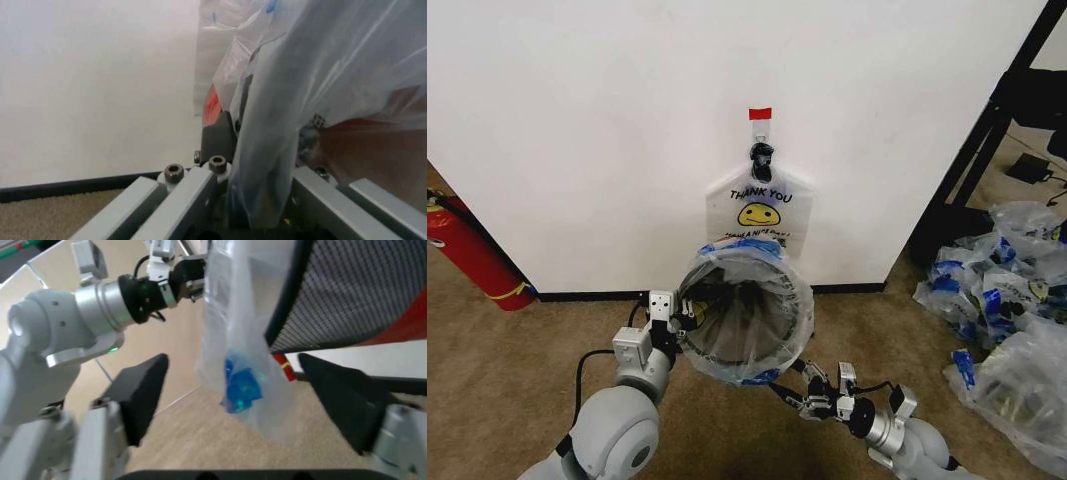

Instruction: Pick up the garbage bag from the wall and place it over the trash bin.

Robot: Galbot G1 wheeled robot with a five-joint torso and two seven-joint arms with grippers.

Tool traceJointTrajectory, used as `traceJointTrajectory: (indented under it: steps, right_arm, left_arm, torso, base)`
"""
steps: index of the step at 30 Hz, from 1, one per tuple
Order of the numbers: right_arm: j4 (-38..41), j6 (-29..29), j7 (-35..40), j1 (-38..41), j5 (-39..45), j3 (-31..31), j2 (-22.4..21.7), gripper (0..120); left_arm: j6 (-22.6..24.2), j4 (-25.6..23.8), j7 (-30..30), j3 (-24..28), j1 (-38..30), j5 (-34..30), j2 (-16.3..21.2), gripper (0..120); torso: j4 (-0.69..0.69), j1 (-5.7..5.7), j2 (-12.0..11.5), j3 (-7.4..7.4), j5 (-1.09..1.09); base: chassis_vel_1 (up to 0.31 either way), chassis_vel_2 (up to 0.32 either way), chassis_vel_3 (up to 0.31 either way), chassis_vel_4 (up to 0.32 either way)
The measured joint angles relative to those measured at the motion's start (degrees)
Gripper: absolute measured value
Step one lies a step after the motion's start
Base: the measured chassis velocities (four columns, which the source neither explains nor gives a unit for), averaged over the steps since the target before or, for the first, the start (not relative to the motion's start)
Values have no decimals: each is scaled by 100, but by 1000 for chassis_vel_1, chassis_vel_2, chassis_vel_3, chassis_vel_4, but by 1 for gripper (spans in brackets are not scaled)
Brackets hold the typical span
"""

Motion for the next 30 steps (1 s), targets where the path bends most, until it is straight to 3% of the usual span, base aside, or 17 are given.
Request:
traceJointTrajectory:
  steps: [3,5,19,30]
  right_arm:
    - [14,-24,-61,-14,18,25,-24,58]
    - [15,-24,-62,-14,27,29,-26,56]
    - [-108,51,-124,44,8,66,-22,0]
    - [-754,382,-485,318,-212,244,18,0]
  left_arm:
    - [10,-31,-1,-1,10,11,1,0]
    - [13,-41,-1,0,15,12,0,0]
    - [54,-295,5,-69,143,5,21,0]
    - [344,-875,65,-143,304,-523,152,0]
  torso:
    - [-1,0,0,0,0]
    - [-1,0,0,0,0]
    - [0,0,0,0,0]
    - [0,0,0,0,1]
  base:
    - [0,0,0,0]
    - [0,0,0,0]
    - [0,0,0,0]
    - [0,0,0,0]
